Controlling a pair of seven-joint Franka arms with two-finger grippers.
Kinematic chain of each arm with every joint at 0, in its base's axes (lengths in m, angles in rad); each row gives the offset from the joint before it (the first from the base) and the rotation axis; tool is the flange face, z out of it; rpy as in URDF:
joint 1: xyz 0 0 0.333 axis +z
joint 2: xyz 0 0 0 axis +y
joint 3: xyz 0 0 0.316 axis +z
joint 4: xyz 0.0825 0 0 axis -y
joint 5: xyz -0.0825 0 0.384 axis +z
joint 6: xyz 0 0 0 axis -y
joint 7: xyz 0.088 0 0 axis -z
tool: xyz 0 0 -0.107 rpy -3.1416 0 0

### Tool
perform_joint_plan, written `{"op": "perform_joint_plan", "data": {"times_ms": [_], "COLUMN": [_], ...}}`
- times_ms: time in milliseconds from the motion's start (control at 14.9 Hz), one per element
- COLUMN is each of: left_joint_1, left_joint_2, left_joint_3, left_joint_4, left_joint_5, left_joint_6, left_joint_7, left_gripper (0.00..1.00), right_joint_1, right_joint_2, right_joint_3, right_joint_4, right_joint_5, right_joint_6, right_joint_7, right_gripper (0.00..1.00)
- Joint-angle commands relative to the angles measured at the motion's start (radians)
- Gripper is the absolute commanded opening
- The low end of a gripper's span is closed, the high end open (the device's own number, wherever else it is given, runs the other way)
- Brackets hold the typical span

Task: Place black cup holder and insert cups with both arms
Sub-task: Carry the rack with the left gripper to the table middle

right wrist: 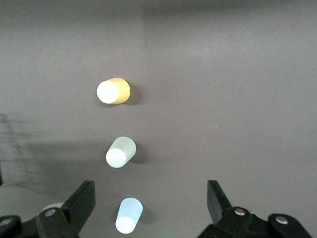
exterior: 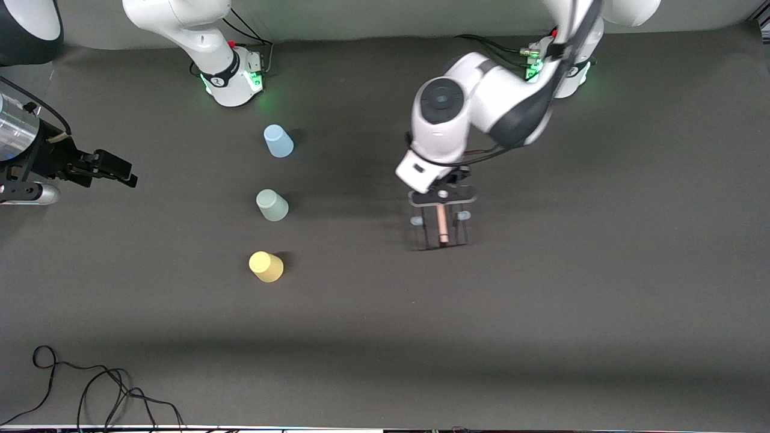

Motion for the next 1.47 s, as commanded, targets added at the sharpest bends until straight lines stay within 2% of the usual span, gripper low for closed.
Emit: {"op": "perform_joint_plan", "data": {"times_ms": [0, 201, 402, 536, 1408], "left_joint_1": [-0.027, -0.062, -0.104, -0.116, -0.116], "left_joint_2": [0.002, 0.022, 0.048, 0.060, 0.103], "left_joint_3": [0.022, 0.023, 0.022, 0.022, 0.023], "left_joint_4": [0.012, 0.034, 0.035, 0.033, 0.035], "left_joint_5": [0.022, 0.022, 0.118, 0.124, 0.127], "left_joint_6": [0.031, 0.065, 0.153, 0.192, 0.237], "left_joint_7": [-0.050, -0.069, -0.154, -0.156, -0.148], "left_gripper": [0.00, 0.00, 0.00, 0.00, 0.00], "right_joint_1": [0.007, 0.007, 0.007, 0.007, 0.007], "right_joint_2": [-0.007, -0.007, -0.009, -0.007, -0.007], "right_joint_3": [0.000, 0.000, 0.000, 0.000, 0.000], "right_joint_4": [-0.004, -0.006, -0.006, -0.006, -0.006], "right_joint_5": [-0.021, -0.021, -0.021, -0.021, -0.021], "right_joint_6": [-0.008, -0.008, -0.008, -0.008, -0.008], "right_joint_7": [0.017, 0.018, 0.017, 0.017, 0.017], "right_gripper": [1.00, 1.00, 1.00, 1.00, 1.00]}}
